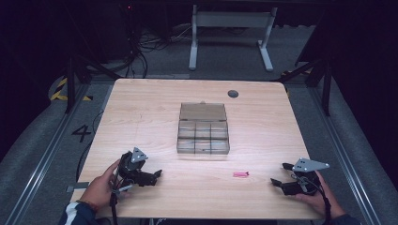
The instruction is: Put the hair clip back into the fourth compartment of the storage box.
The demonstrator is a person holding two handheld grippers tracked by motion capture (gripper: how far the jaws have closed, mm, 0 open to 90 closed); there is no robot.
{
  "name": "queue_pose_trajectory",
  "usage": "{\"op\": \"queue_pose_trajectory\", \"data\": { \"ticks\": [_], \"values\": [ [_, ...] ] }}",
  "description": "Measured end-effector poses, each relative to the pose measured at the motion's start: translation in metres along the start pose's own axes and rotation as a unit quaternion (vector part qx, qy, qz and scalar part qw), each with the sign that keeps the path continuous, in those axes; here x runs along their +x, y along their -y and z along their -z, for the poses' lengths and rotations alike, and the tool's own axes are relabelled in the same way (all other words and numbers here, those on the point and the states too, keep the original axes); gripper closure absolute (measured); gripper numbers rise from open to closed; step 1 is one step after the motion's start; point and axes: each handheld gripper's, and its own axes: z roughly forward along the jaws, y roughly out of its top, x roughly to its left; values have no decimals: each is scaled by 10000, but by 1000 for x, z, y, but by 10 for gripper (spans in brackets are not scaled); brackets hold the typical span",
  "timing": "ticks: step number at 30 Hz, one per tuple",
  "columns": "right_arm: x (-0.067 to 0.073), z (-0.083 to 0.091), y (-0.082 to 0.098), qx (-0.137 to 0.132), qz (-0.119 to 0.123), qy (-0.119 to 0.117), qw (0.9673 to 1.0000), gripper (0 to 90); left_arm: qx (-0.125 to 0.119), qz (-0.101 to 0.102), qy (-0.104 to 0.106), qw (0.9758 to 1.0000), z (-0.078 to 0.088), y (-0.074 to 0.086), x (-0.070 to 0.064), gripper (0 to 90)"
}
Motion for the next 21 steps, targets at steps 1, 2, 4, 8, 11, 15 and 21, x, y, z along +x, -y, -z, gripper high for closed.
{"op": "queue_pose_trajectory", "data": {
  "ticks": [1, 2, 4, 8, 11, 15, 21],
  "values": [
    [0, 0, 0, 1, 1, 3, 10000, 189, 0, 1, 0, 10000, 0, 0, 0, 2],
    [0, 0, 0, 1, 1, 3, 10000, 189, 0, 1, 0, 10000, 0, 0, 0, 2],
    [0, 0, 0, 6, 2, 3, 10000, 188, 1, 0, 0, 10000, 0, 0, 0, 2],
    [0, 0, 0, 10, -1, -6, 10000, 188, 1, 0, 0, 10000, 0, 0, 0, 2],
    [0, 0, 0, 1, 12, 1, 10000, 192, 3, -6, 5, 10000, 0, 0, 0, 1],
    [1, 1, -1, 31, 74, -32, 10000, 214, 25, -10, 4, 10000, 0, -1, 0, 1],
    [2, -2, -6, 77, 178, -160, 9997, 301, 38, -12, 9, 10000, 0, -1, 0, 1]
  ]
}}
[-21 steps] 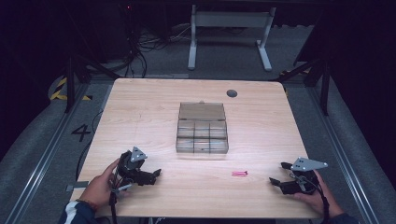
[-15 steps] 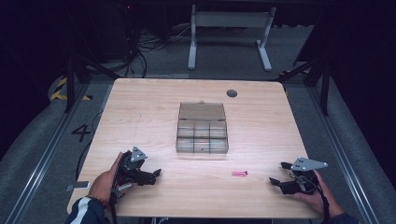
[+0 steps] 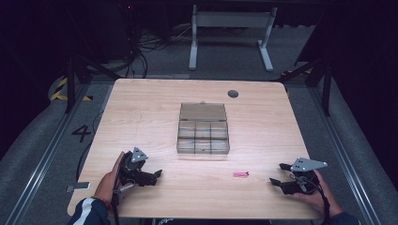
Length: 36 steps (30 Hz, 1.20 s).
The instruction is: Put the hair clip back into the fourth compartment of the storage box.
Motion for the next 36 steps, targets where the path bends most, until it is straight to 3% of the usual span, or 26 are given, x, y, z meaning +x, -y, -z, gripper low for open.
{"op": "queue_pose_trajectory", "data": {
  "ticks": [5, 13, 19, 26, 31, 36],
  "values": [
    [8, -7, -9, 39, 156, -57, 9999, 324, -13, -14, 11, 10000, 0, 0, 0, 0],
    [19, -23, -22, 26, 324, -401, 9987, 300, 1, -19, 16, 10000, 0, 0, 0, 0],
    [28, -34, -32, 9, 484, -528, 9974, 293, -14, -14, 12, 10000, 0, 0, 0, 0],
    [42, -51, -46, -78, 791, -872, 9930, 330, 2, -19, 16, 10000, 0, 0, 0, 1],
    [47, -58, -52, -120, 849, -956, 9917, 387, 2, -12, 9, 10000, 0, 0, 0, 1],
    [50, -61, -56, -182, 949, -1062, 9896, 504, -2, -19, 23, 10000, 0, 0, 0, 1]
  ]
}}
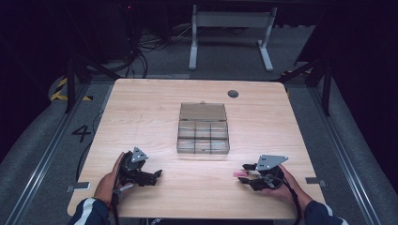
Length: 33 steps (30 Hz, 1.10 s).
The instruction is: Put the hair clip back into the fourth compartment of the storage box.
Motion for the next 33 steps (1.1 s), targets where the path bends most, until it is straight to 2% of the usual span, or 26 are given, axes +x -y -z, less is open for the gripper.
{"op": "queue_pose_trajectory", "data": {
  "ticks": [2, 4, 5, 8, 11, 25, 33],
  "values": [
    [1, -2, -3, -6, 35, -31, 10000, 609, -17, 3, -5, 10000, 0, 0, 0, 1],
    [2, -3, -4, -13, 72, -64, 10000, 642, -9, 0, -7, 10000, 0, 0, 0, 0],
    [4, -6, -6, -31, 158, -163, 9997, 714, 1, -1, -3, 10000, 0, 0, 0, 1],
    [6, -6, -6, -18, 189, -229, 9996, 751, 5, -2, -2, 10000, 0, 0, 0, 1],
    [6, -5, -5, -19, 167, -238, 9996, 832, 3, 0, -1, 10000, 0, 0, 0, 1],
    [8, -1, -6, 26, 160, -243, 9996, 843, 2, 0, -3, 10000, 0, 0, 0, 1],
    [7, 5, -9, -43, 131, -103, 9999, 843, -12, 3, -9, 10000, 0, 0, 0, 1]
  ]
}}
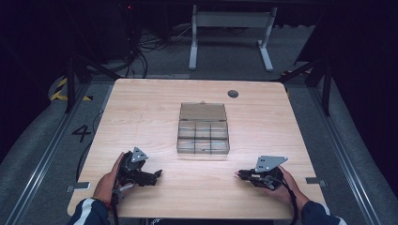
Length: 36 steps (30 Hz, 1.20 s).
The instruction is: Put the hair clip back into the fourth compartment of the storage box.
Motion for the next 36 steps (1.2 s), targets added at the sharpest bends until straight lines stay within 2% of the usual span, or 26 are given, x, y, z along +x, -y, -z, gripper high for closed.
{"op": "queue_pose_trajectory", "data": {
  "ticks": [18, 30, 36],
  "values": [
    [-8, 7, -6, -40, -68, 175, 9998, 845, 13, -2, 5, 10000, 0, 0, 0, 1],
    [-19, 14, -24, -211, -116, 299, 9993, 845, 1, -2, -1, 10000, 0, 0, 0, 1],
    [-22, 11, -35, -185, 24, 388, 9991, 844, 16, -5, 5, 10000, 0, 0, 0, 1]
  ]
}}
